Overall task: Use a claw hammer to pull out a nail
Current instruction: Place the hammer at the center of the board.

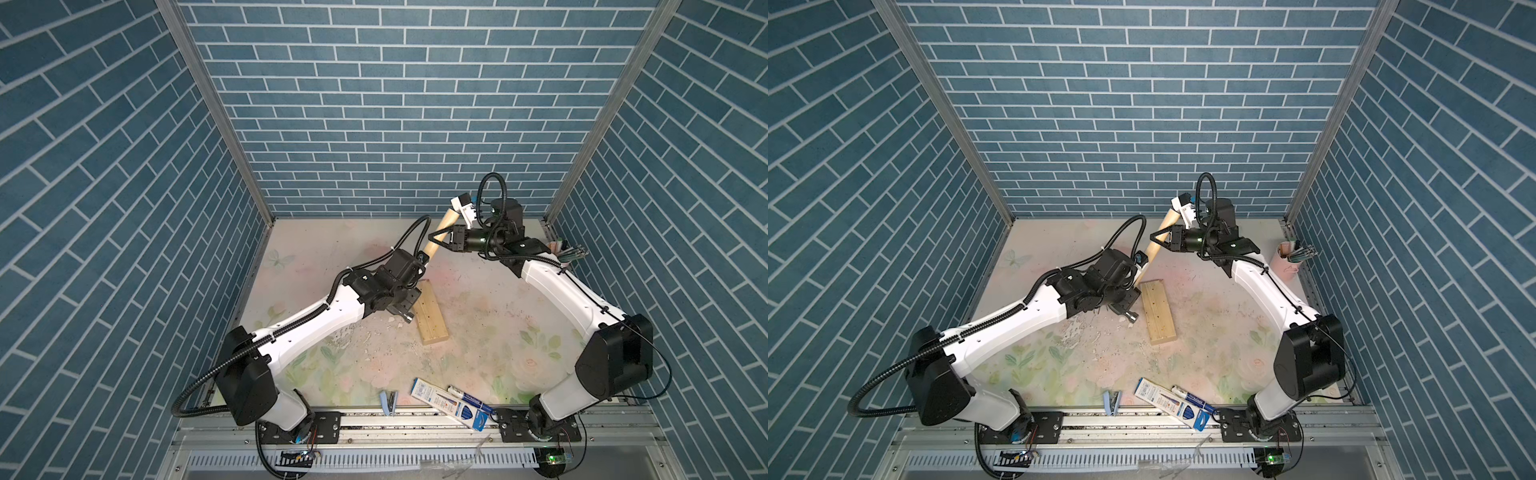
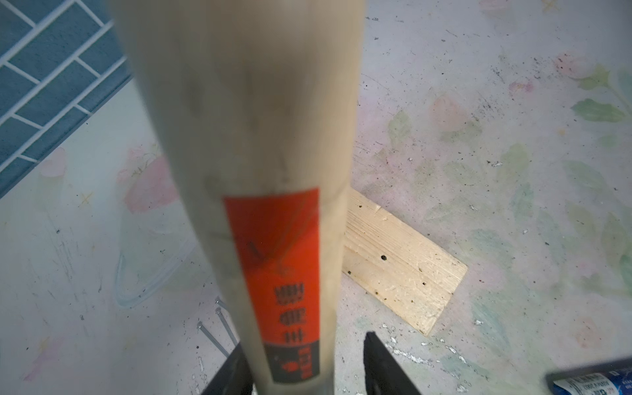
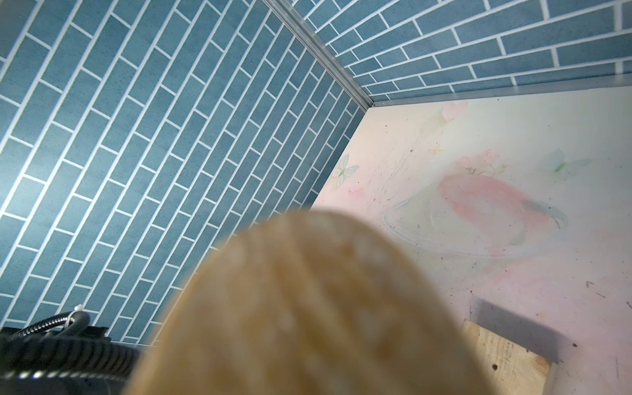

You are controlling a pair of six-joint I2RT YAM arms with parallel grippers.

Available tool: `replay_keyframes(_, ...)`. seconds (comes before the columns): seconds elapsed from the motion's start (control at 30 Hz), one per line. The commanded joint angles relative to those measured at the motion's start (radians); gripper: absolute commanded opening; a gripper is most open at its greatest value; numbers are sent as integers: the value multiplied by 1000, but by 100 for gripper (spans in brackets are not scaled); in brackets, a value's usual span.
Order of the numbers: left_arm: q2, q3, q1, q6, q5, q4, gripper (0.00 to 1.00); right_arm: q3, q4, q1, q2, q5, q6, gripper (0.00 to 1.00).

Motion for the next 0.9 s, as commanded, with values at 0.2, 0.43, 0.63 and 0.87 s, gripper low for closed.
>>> replay_keyframes(0.2, 20, 27, -8, 1, -31, -20, 48, 21, 84, 10, -11, -85, 138, 0)
replay_keyframes(0.43, 32, 31, -8, -7, -25, -18, 45, 21, 84, 13, -12, -90, 136, 0)
replay_keyframes(0.63, 38, 38, -8, -12, -29, -21, 38, 14, 80, 15, -12, -90, 132, 0)
replay_keyframes(0.87, 44, 42, -7, -15, -28, -25, 29, 13, 80, 18, -16, -91, 129, 0)
